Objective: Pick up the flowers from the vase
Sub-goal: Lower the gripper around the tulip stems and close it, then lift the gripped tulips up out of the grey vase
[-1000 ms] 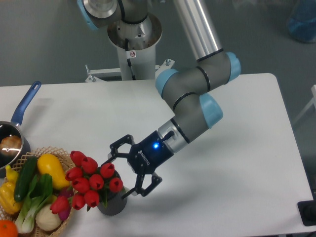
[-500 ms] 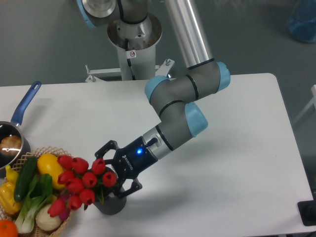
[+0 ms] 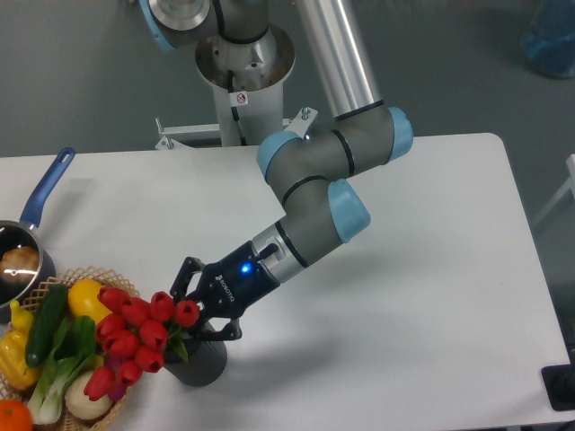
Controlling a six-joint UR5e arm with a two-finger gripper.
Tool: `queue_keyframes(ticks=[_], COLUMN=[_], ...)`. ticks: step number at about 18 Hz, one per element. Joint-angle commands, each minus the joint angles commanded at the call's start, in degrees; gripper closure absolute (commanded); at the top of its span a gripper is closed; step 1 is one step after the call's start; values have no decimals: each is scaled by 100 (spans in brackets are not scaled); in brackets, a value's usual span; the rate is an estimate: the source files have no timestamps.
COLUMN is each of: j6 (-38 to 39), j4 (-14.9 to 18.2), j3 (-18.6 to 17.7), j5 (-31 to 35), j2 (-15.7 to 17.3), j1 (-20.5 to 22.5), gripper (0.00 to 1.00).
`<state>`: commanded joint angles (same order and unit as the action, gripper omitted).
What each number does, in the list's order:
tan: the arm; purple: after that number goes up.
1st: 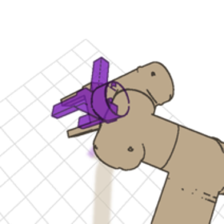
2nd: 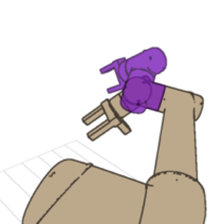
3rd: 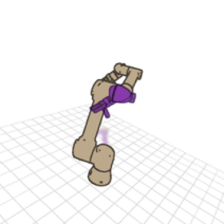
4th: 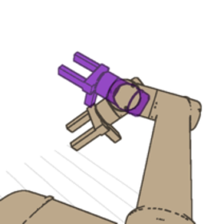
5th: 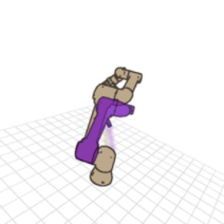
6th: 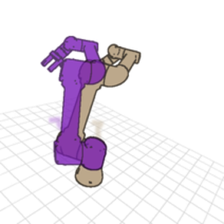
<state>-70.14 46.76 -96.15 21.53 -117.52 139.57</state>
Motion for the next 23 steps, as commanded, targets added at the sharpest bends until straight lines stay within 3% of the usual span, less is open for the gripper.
queue_keyframes(ticks=[5,12,23], j6=[694,1037,1581], j4=[0,0,0], j3=[78,140,738], j5=[-210,-764,-1485], j2=[352,668,774], j1=[53,272,808], gripper=[94,94,94])
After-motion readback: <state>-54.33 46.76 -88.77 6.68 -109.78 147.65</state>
